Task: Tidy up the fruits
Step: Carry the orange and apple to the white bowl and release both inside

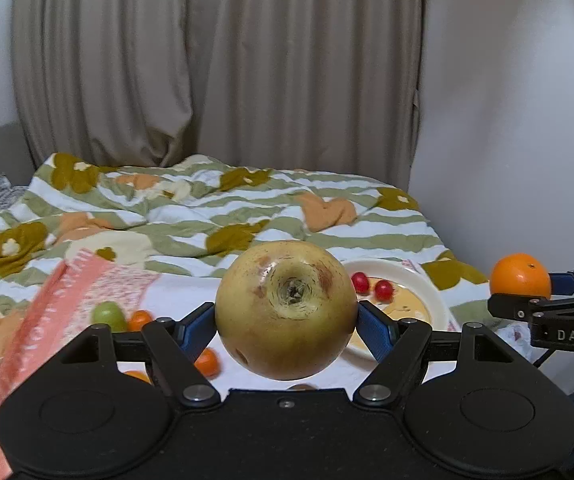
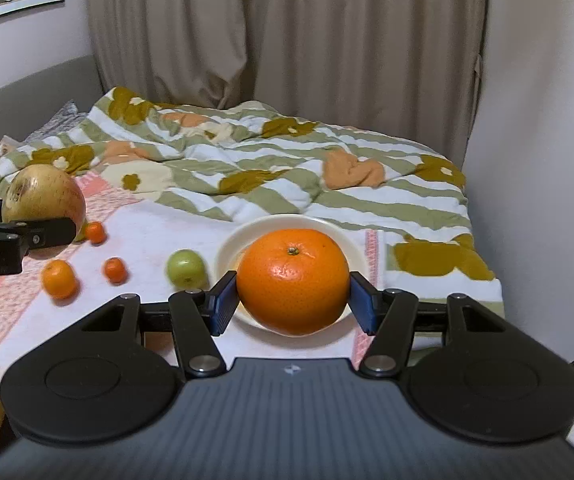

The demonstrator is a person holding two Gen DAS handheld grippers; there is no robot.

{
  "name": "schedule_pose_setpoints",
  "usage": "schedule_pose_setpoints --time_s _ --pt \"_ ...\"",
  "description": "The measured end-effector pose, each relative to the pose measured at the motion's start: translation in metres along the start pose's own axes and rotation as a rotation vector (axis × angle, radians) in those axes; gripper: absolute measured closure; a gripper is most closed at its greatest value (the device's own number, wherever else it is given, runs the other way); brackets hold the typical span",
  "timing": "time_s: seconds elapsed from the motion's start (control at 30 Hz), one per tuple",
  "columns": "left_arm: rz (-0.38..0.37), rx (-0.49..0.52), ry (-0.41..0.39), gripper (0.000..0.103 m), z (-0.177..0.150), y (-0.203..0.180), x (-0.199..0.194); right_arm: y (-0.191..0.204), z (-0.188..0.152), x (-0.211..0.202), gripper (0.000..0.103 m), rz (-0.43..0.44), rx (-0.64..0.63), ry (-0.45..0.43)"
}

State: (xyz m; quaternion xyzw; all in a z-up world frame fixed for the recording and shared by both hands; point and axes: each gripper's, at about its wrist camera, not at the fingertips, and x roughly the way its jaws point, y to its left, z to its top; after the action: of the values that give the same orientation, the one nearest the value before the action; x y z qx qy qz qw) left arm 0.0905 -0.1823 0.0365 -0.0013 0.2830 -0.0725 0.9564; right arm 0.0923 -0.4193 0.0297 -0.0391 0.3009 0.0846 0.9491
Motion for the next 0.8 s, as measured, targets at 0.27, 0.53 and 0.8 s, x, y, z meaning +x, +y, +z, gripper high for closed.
schedule_pose_setpoints --time_s 0.27,0.53,0.8 --pt "-0.046 0.062 0.040 0.024 0.016 -0.040 0.056 -0.042 0.009 0.043 0.029 -0.015 0.072 0.026" --pt "-0.099 0.127 0.128 0.024 0.022 -0.063 0.129 -0.060 0.017 0.091 0.029 -0.031 0.112 0.077" --pt "-0.092 0.223 0.198 0.024 0.011 -0.077 0.194 -0.078 0.017 0.133 0.029 -0.049 0.139 0.131"
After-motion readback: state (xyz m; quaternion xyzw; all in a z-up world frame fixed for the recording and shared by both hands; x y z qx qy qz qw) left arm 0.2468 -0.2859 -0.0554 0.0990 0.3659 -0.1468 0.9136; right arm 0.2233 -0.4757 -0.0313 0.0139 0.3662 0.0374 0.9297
